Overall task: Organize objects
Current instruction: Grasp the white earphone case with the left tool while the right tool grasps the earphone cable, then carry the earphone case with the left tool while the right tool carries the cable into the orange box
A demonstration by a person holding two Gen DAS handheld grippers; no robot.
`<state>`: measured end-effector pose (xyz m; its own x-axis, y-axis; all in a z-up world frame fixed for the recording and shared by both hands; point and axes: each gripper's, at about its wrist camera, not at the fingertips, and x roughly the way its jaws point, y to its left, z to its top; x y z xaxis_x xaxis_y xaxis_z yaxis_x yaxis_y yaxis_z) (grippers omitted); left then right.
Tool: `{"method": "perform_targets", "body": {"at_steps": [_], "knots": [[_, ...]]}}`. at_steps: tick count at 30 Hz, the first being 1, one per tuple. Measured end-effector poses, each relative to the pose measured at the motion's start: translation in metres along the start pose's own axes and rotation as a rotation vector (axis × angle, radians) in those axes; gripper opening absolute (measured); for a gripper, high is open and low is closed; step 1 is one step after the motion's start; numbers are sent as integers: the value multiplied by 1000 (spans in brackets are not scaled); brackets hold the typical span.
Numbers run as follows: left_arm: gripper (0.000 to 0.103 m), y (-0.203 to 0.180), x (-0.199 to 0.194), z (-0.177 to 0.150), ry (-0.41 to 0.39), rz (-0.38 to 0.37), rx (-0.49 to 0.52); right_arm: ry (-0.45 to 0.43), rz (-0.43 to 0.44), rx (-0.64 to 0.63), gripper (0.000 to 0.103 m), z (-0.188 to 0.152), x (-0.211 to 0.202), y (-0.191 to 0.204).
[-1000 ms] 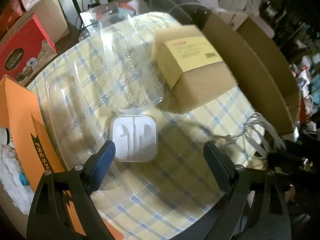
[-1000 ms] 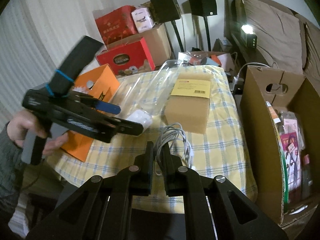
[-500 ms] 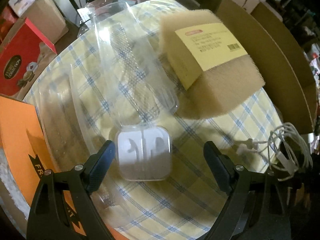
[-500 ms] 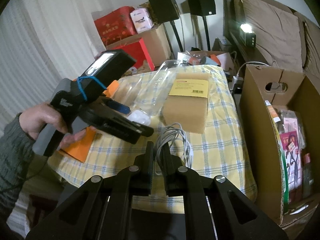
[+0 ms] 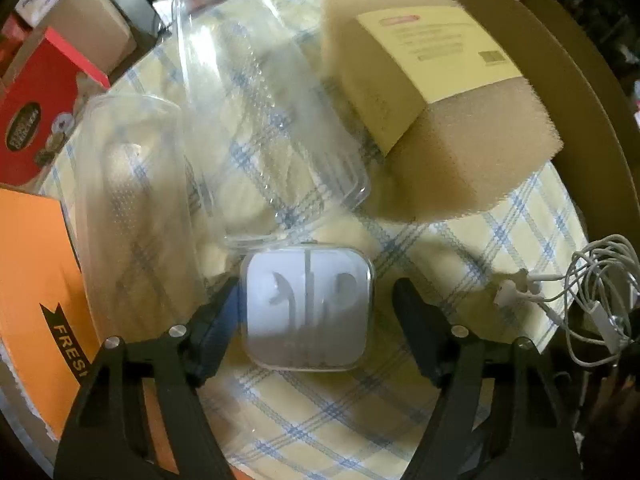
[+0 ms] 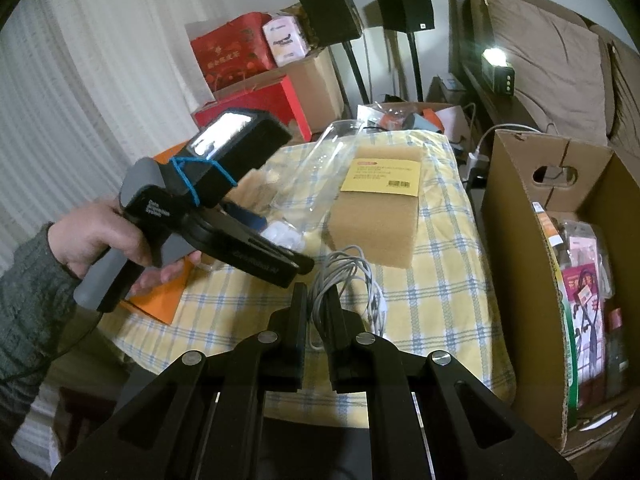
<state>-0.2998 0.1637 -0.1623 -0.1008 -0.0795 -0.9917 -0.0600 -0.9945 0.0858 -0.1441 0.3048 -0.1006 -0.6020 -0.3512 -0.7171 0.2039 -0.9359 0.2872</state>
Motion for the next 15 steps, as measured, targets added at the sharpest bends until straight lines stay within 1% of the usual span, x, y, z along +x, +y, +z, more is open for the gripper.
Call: {"method": "perform_targets", "body": {"at_steps": [1,2,3,9,12,15], "knots": [[69,0,0,0,-1,-1,-2,0,-1,1,7,0,0,0],[61,-1,-2,-1,-5,0,-7,-1,0,3,7,0,0,0],[59,-1,-3,-2,-12,1,-9,-2,0,4,7,0,0,-1],[59,-2,-7,-11,-34,-7,-16,-8,-1,-1,7,1,-3,0],[59,0,-17,-19,-66,-41,-37,-19,-5,-9,7,4,-8,1],[59,0,-36,-30,-107,-63,-34,-29,-11,-21,7,8,-15,4]]}}
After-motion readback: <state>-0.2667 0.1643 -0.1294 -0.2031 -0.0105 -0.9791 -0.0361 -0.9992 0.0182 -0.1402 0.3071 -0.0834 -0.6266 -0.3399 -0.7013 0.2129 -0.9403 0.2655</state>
